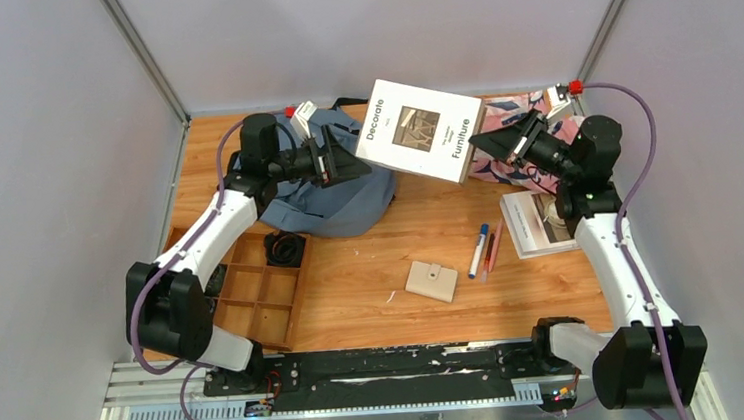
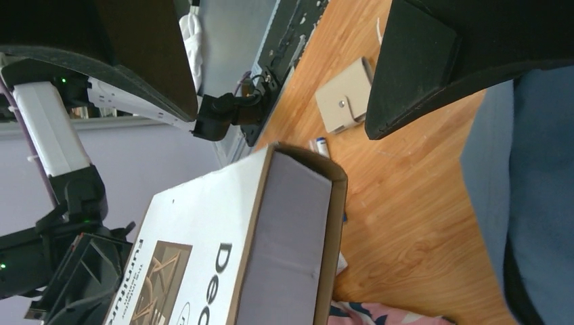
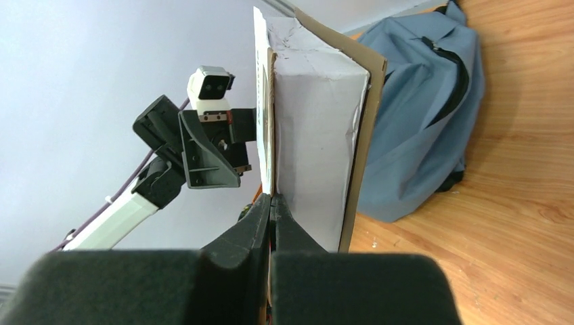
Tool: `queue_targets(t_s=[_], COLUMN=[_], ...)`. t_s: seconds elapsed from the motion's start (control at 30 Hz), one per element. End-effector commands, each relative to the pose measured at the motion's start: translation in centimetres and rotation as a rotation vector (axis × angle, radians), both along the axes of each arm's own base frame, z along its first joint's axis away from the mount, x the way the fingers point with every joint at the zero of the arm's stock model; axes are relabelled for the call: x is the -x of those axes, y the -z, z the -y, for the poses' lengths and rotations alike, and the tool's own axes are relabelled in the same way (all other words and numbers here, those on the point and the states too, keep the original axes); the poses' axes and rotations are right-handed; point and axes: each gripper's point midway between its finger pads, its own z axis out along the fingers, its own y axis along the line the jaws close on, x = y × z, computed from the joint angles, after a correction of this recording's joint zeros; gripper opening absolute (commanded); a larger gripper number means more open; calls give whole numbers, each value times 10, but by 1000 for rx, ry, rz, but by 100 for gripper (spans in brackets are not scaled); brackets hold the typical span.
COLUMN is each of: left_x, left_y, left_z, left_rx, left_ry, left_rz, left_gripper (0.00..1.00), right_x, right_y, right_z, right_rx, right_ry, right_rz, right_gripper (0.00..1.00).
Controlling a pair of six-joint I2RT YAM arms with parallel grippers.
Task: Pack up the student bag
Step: Pick up the book from the center of the board.
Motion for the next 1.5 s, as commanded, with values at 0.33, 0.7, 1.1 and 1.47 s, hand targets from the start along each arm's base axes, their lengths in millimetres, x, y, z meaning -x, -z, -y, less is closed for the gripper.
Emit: queue_targets(t_s=[0.33,0.7,1.1,1.47], left_x=[-7,-7,1,12], left_y=[-19,-74,-93,-107], left_z=[10,15,5,-5], left_rx=[132,289,420,607], left_ry=[83,107,123,239], left_rz=[29,60,67,64], left_gripper=[100,59,23,15], right_x=[18,9,5,19], right_y=[-21,8,33,22], right_z=[-39,-54,-52,-61], right_rx=[-86,-71,-15,-63], right_ry=[-328,-411,-414,-529], right_rz=[24,-52,-40,24], right_gripper=[0,0,86,100])
